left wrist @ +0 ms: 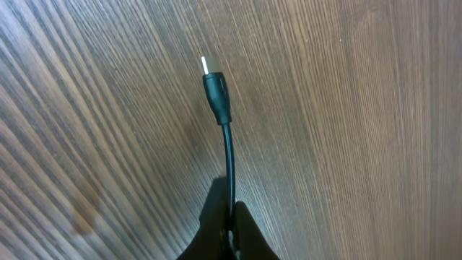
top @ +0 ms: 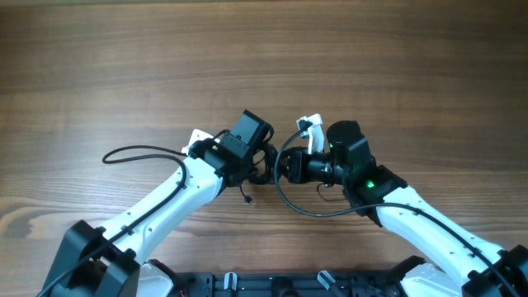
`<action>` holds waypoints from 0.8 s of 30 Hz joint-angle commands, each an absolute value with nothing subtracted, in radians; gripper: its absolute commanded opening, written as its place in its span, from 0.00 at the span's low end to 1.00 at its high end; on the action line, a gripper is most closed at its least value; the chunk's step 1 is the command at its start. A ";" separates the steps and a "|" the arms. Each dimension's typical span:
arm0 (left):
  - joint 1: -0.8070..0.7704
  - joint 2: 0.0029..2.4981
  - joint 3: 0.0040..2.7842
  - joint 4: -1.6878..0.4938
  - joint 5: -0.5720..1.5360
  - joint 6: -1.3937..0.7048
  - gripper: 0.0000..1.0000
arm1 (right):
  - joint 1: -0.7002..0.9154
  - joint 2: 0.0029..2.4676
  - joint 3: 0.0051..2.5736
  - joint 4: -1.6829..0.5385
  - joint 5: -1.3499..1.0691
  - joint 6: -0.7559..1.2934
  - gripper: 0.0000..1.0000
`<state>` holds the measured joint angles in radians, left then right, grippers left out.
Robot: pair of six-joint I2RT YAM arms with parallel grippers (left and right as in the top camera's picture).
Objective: Untangle cables
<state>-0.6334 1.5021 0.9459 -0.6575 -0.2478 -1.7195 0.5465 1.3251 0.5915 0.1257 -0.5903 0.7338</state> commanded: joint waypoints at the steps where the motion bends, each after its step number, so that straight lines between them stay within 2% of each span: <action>1: -0.632 1.454 0.949 -0.671 -0.232 -1.732 0.04 | 0.550 1.330 0.596 0.094 -0.485 0.733 0.05; 6: -0.632 1.362 0.949 -0.775 -0.358 -1.732 0.04 | 0.550 1.330 0.596 0.084 -0.496 0.736 0.05; 14: -0.633 1.249 0.949 -0.768 -0.275 -1.600 0.04 | 0.550 1.330 0.596 0.083 -0.496 0.760 0.05; 20: -0.630 1.211 0.949 -0.898 -0.550 -1.599 0.04 | 0.550 1.330 0.596 0.054 -0.495 0.759 0.05; 24: -0.635 1.163 0.949 -0.910 -0.671 -1.464 0.04 | 0.551 1.330 0.596 0.054 -0.497 0.760 0.05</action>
<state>-0.6334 1.1866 0.9459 -0.9165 -0.5610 -1.5620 0.5472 1.3251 0.5915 0.0483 -0.5068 0.7483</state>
